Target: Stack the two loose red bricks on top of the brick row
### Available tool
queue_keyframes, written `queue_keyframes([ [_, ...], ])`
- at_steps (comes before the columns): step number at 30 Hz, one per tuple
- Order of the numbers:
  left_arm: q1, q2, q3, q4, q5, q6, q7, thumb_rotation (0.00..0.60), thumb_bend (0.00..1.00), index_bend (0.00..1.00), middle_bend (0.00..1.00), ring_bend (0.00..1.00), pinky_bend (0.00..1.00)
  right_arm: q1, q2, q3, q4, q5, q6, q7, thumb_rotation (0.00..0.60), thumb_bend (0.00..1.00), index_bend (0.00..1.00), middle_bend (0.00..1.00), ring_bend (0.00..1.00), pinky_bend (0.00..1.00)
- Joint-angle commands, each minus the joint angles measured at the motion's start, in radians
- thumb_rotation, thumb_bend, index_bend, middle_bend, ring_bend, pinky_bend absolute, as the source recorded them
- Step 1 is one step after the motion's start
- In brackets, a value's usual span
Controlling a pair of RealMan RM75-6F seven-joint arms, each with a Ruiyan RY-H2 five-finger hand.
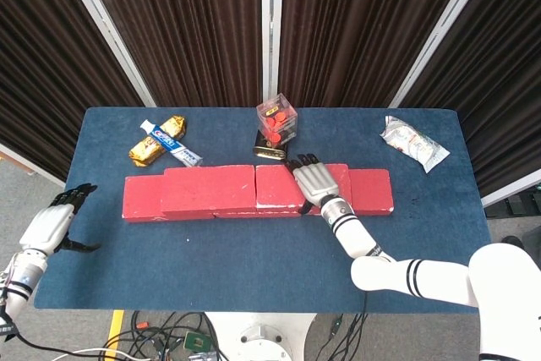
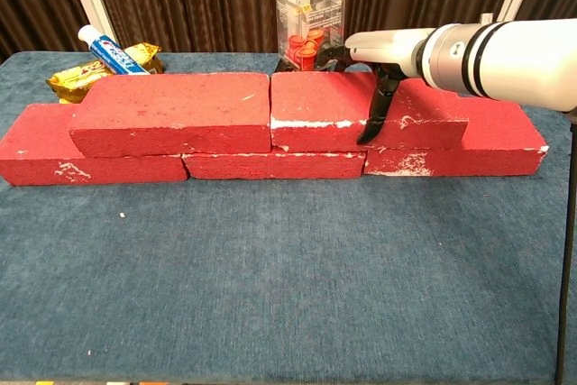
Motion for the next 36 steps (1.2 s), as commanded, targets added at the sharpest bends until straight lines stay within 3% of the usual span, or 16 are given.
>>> queue_keyframes([
  [1,0.0,0.0,0.0,0.001,0.0,-0.002,-0.001,0.6,0.0,0.0,0.0,0.0,0.0,0.001,-0.001,-0.002,-0.002,0.009,0.003,-0.004,0.6,0.0,0.0,0.26,0.0,0.0],
  [7,0.001,0.001,0.0,0.002,-0.001,-0.001,-0.004,0.6,0.0,0.0,0.0,0.0,0.0,0.004,-0.008,-0.003,0.004,0.021,0.003,-0.007,0.6,0.0,0.0,0.24,0.0,0.0],
  [16,0.003,0.0,0.0,0.008,0.001,0.0,-0.012,0.6,0.0,0.0,0.0,0.0,0.0,0.004,-0.004,-0.004,0.004,0.006,-0.02,0.011,0.6,0.0,0.0,0.01,0.0,0.0],
  [28,0.004,0.002,-0.001,0.007,0.004,0.001,-0.014,0.6,0.0,0.0,0.0,0.0,0.0,-0.014,0.014,-0.009,-0.019,-0.024,-0.004,0.035,0.6,0.0,0.0,0.0,0.0,0.0],
  [36,0.014,0.005,-0.009,-0.007,0.015,0.036,-0.013,0.6,0.0,0.0,0.0,0.0,0.0,-0.086,0.157,-0.011,-0.212,-0.132,0.082,0.078,0.6,0.0,0.0,0.0,0.0,0.0],
])
